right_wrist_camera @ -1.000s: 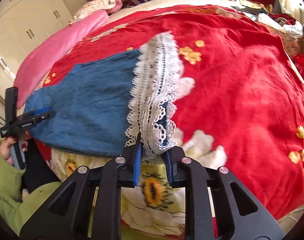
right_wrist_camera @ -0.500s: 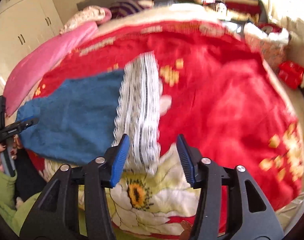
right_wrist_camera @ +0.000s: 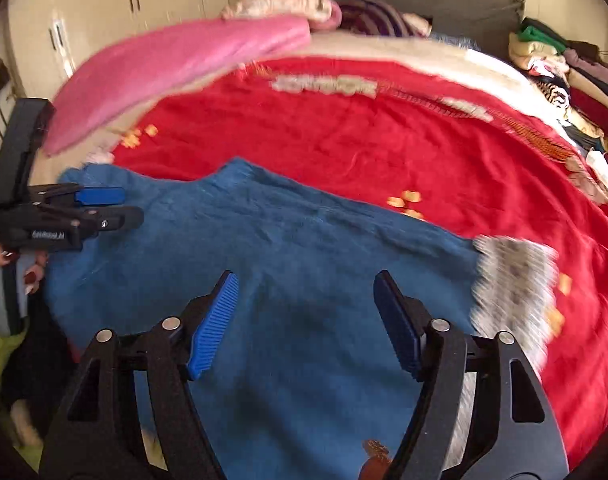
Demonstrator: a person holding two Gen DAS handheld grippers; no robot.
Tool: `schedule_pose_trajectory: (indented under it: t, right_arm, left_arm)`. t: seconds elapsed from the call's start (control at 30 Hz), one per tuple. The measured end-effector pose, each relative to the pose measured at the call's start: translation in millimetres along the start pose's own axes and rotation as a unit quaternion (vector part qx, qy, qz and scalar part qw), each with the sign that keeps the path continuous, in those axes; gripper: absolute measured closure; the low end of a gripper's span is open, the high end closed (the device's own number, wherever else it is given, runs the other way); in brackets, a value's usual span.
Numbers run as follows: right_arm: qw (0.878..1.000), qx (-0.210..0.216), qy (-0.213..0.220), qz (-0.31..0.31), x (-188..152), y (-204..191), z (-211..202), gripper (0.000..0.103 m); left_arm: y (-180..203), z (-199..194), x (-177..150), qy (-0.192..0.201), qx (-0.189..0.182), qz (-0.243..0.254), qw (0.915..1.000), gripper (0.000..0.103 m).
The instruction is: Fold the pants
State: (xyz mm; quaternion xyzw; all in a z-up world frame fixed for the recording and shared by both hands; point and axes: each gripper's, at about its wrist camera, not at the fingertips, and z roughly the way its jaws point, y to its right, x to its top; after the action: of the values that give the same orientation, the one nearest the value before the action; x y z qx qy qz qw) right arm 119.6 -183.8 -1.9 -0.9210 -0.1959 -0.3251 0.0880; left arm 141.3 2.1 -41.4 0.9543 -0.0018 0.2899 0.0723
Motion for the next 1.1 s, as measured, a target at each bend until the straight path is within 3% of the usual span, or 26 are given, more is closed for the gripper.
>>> schedule_pose_trajectory:
  t: [0.07,0.13,0.33,0.5,0.53,0.7,0.83,1.1]
  right_arm:
    - [0.999,-0.026,-0.026,0.002,3,6,18,0.038]
    - [0.997,-0.062,-0.036,0.011,1,18,28,0.029]
    - [0.995,-0.032,-0.017,0.096,-16,61,23,0.029]
    - [0.996,-0.046,-0.009,0.077,-11,50,11,0.027]
    - [0.997,-0.042,0.007,0.065,-11,44,-2,0.024]
    - [0.997,-0.045,0.037,0.052,-25,36,-45,0.02]
    - [0.997,-0.045,0.032,0.059,-45,32,-61,0.019]
    - [0.998,-0.026,0.01,0.048,-68,11,-62,0.018]
  left_arm:
    - [-13,5,1,0.002,0.016,-0.011,0.9998,0.027]
    - [-23,5,1,0.005,0.015,-0.018,0.9997,0.027]
    - [-21,9,-3,0.013,0.025,-0.001,0.9996,0.027]
    - [-20,1,-3,0.019,0.019,0.002,0.9996,0.023]
    - [-18,-2,-4,0.02,0.017,0.006,0.9996,0.017]
    - [-1,-26,-14,0.028,-0.004,0.018,0.9994,0.016]
    - [16,-38,-26,0.033,-0.014,0.036,0.9987,0.006]
    - [43,-45,-48,0.015,-0.019,0.089,0.9957,0.005]
